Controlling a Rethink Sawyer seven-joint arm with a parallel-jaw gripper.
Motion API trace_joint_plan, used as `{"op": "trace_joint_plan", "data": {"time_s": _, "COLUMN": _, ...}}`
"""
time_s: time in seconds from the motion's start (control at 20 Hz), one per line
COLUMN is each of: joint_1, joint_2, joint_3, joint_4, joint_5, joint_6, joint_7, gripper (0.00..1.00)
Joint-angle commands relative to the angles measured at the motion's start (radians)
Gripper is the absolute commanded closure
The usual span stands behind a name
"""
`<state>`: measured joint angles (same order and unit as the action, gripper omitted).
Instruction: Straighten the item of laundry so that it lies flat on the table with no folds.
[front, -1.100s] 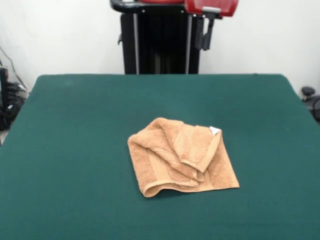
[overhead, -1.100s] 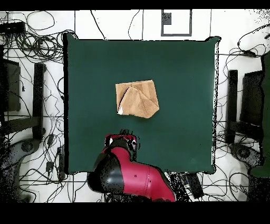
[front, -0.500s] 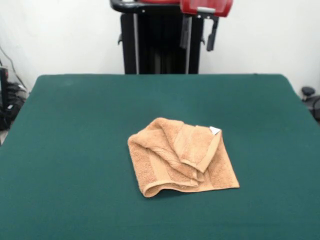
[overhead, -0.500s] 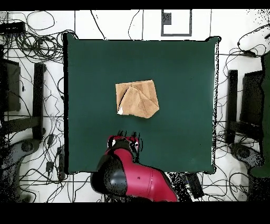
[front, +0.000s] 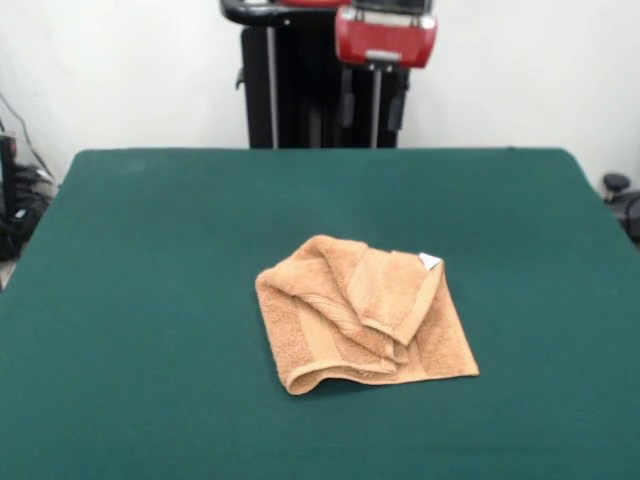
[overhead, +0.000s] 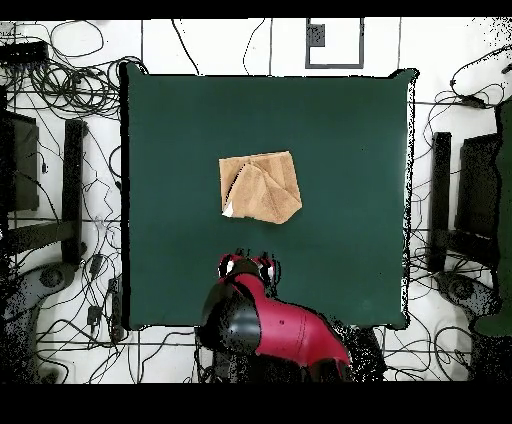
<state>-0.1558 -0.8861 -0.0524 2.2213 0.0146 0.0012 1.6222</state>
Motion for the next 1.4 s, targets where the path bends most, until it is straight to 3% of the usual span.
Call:
{"op": "trace_joint_plan", "data": {"time_s": 0.05, "joint_1": -0.024, "joint_2": 0.152, "joint_3": 0.173, "joint_4": -0.028, "joint_5": -0.008, "joint_6": -0.1, "joint_7": 0.208, "gripper": 0.0}}
{"op": "trace_joint_plan", "data": {"time_s": 0.2, "joint_1": -0.019, "joint_2": 0.168, "joint_3": 0.177, "joint_4": -0.048, "joint_5": 0.002, "joint_6": -0.102, "joint_7": 0.206, "gripper": 0.0}}
{"op": "trace_joint_plan", "data": {"time_s": 0.6, "joint_1": -0.04, "joint_2": 0.107, "joint_3": 0.213, "joint_4": -0.053, "joint_5": 0.044, "joint_6": -0.065, "joint_7": 0.23, "gripper": 0.0}}
{"op": "trace_joint_plan", "data": {"time_s": 0.85, "joint_1": 0.004, "joint_2": 0.035, "joint_3": 0.168, "joint_4": -0.05, "joint_5": 0.09, "joint_6": -0.007, "joint_7": 0.245, "gripper": 0.0}}
{"op": "trace_joint_plan", "data": {"time_s": 1.05, "joint_1": 0.072, "joint_2": -0.006, "joint_3": 0.077, "joint_4": -0.086, "joint_5": 0.11, "joint_6": 0.055, "joint_7": 0.214, "gripper": 0.0}}
{"op": "trace_joint_plan", "data": {"time_s": 1.25, "joint_1": 0.133, "joint_2": -0.104, "joint_3": 0.004, "joint_4": 0.0, "joint_5": 0.111, "joint_6": 0.154, "joint_7": 0.221, "gripper": 0.0}}
{"op": "trace_joint_plan", "data": {"time_s": 1.4, "joint_1": 0.098, "joint_2": -0.16, "joint_3": 0.034, "joint_4": 0.076, "joint_5": 0.093, "joint_6": 0.192, "joint_7": 0.208, "gripper": 0.0}}
